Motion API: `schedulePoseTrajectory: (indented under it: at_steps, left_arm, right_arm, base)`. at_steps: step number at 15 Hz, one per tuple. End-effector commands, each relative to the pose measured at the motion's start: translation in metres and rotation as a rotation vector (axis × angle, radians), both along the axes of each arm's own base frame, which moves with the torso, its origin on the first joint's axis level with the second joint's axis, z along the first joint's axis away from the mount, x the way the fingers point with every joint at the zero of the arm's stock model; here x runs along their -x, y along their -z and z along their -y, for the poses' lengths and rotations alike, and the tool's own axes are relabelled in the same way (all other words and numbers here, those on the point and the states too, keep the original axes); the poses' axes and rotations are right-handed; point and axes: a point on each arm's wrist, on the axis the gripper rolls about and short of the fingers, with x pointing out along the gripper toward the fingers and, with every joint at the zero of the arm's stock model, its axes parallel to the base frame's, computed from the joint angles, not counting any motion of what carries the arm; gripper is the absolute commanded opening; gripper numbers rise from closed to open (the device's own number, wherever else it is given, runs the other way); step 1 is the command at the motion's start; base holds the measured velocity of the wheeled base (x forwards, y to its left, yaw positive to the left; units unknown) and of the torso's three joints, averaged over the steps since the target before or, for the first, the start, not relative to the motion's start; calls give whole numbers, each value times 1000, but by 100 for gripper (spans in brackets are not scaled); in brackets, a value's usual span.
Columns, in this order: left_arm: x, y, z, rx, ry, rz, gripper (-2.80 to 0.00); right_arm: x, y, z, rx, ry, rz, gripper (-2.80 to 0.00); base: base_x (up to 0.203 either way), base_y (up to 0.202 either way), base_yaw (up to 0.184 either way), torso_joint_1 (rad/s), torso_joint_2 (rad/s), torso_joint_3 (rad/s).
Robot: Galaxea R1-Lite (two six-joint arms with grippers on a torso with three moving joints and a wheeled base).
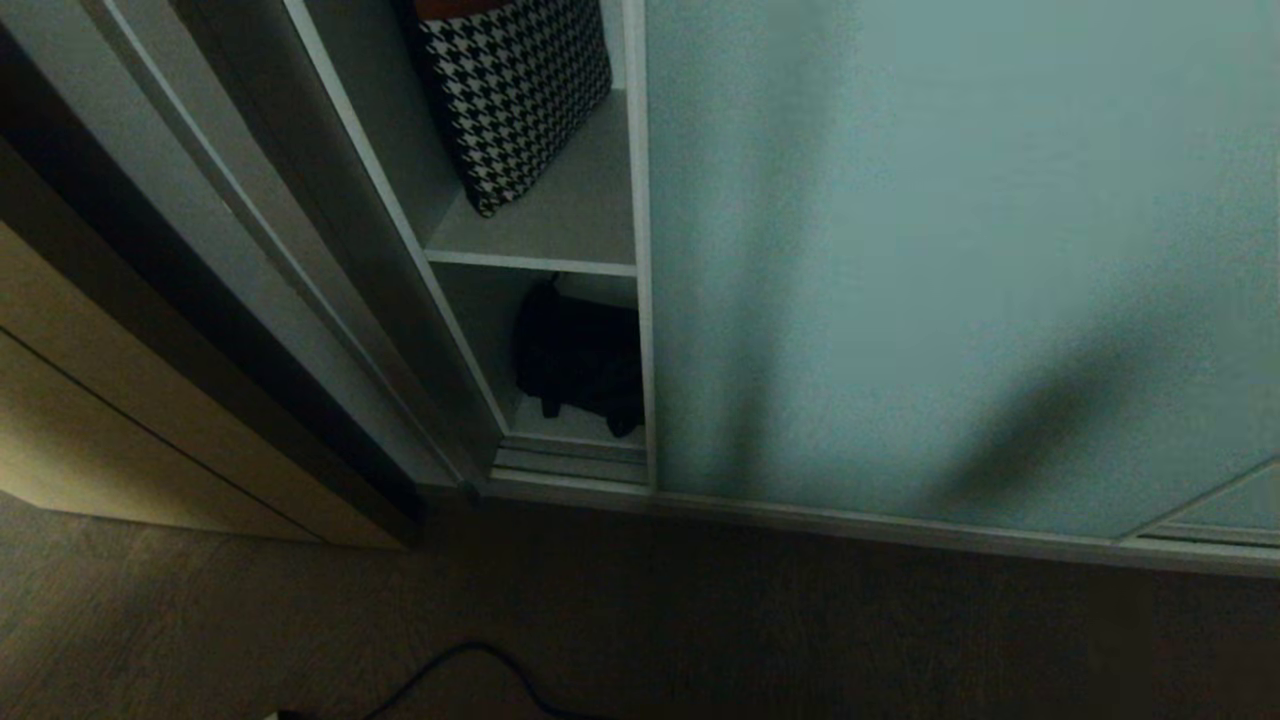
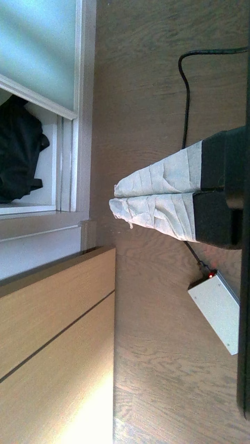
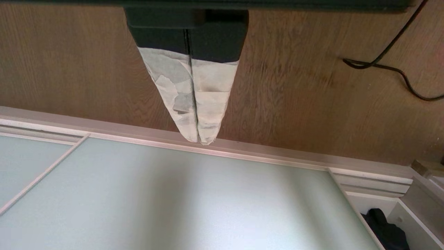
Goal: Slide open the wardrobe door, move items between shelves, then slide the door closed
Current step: Close the door
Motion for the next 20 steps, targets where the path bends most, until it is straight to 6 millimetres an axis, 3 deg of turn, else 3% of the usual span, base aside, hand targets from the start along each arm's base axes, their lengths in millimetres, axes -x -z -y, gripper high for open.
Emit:
schedulePoseTrajectory:
  at_steps: [1, 3, 5, 8, 10, 12, 15, 17, 20]
  left_arm:
    - [0, 1, 0, -4, 0, -6, -280]
    - [0, -1, 0, -4, -1, 3, -280]
    - [9, -29, 0, -4, 2, 100, -280]
    - [24, -108, 1, -6, 44, 216, -280]
    - [6, -165, 3, 3, 125, 192, -280]
    - [-28, -222, 4, 33, 218, 165, -280]
    - [-101, -295, 8, 65, 424, 130, -280]
    - [-148, -327, 14, 67, 604, 126, -280]
    - [-201, -350, 40, 107, 874, 97, -280]
  right_arm:
    - [0, 0, 0, 1, -1, -3, -280]
    - [0, 0, 0, 0, -1, -3, -280]
    - [0, 0, 0, 0, -1, -2, -280]
    - [0, 0, 0, 0, -1, -3, -280]
    - [0, 0, 0, -1, -1, -2, -280]
    - [0, 0, 0, 1, -1, -2, -280]
    - [0, 0, 0, 0, -1, -1, -280]
    - [0, 0, 0, 1, -1, -3, -280]
    - [0, 0, 0, 0, -1, -4, -280]
  base:
    - [0, 0, 0, 0, 0, 0]
    - [0, 0, 0, 0, 0, 0]
    - [0, 0, 0, 0, 0, 0]
    - [0, 0, 0, 0, 0, 0]
    - [0, 0, 0, 0, 0, 0]
    - [0, 0, 0, 0, 0, 0]
    - [0, 0, 0, 0, 0, 0]
    - [0, 0, 0, 0, 0, 0]
    - [0, 0, 0, 0, 0, 0]
